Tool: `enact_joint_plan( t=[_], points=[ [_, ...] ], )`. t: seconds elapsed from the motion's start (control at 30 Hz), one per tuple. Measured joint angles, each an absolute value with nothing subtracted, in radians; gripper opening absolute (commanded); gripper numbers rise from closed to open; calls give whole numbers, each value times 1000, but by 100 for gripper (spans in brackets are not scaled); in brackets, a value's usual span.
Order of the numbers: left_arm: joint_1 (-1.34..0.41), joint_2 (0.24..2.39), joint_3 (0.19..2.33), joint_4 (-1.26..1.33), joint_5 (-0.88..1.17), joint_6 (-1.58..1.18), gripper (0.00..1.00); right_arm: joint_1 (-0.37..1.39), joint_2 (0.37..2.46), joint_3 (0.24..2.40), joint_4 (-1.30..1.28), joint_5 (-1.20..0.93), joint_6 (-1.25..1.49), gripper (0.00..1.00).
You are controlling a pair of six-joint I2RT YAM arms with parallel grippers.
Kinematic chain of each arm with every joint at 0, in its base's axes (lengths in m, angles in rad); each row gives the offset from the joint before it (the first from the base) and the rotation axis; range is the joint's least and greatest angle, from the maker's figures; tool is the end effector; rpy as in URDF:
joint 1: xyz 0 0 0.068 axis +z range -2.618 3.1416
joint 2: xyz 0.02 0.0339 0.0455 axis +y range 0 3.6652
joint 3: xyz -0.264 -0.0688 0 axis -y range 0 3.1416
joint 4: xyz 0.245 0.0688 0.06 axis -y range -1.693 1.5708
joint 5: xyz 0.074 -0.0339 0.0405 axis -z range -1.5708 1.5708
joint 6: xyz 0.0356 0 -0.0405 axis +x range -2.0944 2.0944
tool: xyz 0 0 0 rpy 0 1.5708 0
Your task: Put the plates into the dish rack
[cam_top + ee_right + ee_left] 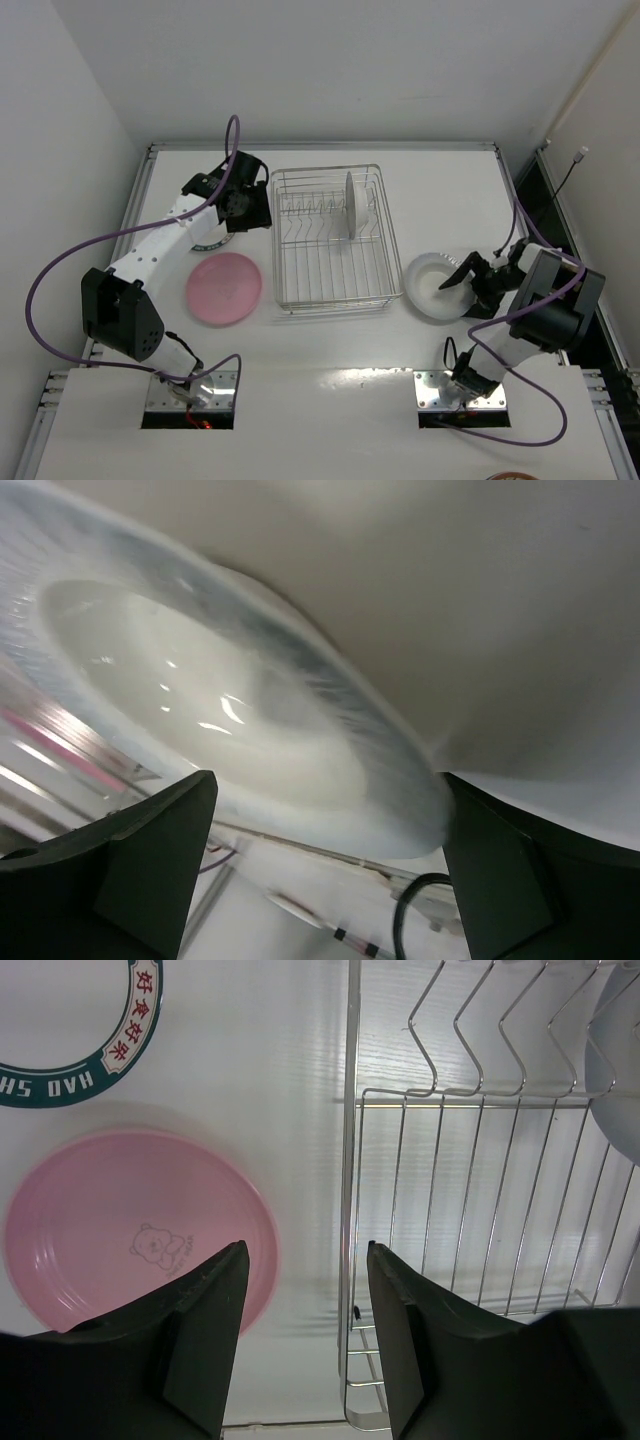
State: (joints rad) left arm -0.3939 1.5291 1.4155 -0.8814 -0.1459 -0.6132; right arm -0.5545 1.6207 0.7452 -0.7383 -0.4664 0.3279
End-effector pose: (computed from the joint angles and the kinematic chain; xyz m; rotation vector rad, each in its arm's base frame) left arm 0.2963 -0.1175 0.3175 -0.3354 2.5403 -0.2021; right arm 0.2054 -0.1084 0.1218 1.3146 2.7472 0.7261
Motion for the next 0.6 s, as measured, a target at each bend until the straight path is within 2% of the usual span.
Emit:
enact_joint_plan(
  t=[0.23,0.33,0.4,0.43,0.47,0.5,0.57,0.6],
  points=[
    [-394,1529,1415,-881,-146,-614,48,-555,1626,748,-706,-581,324,86],
    [-394,1529,1415,-881,-146,-614,48,-555,1626,748,-702,-580,324,81],
    [-394,1529,1415,-881,-145,-614,48,-555,1628,745,-688,-580,321,62],
    [-394,1529,1415,-881,-143,-614,48,-555,1635,744,-674,-584,332,40],
    [-394,1529,1415,-881,-143,-614,48,-555,1640,743,-667,-585,329,30],
    [-394,1529,1415,-881,-142,-614,48,-555,1650,742,-656,-581,331,14],
    [-394,1529,1415,-881,-141,-614,48,-562,1680,740,-639,-613,335,2],
    [-394,1529,1415,-881,-141,-614,48,-566,1691,740,-632,-641,336,0]
  ],
)
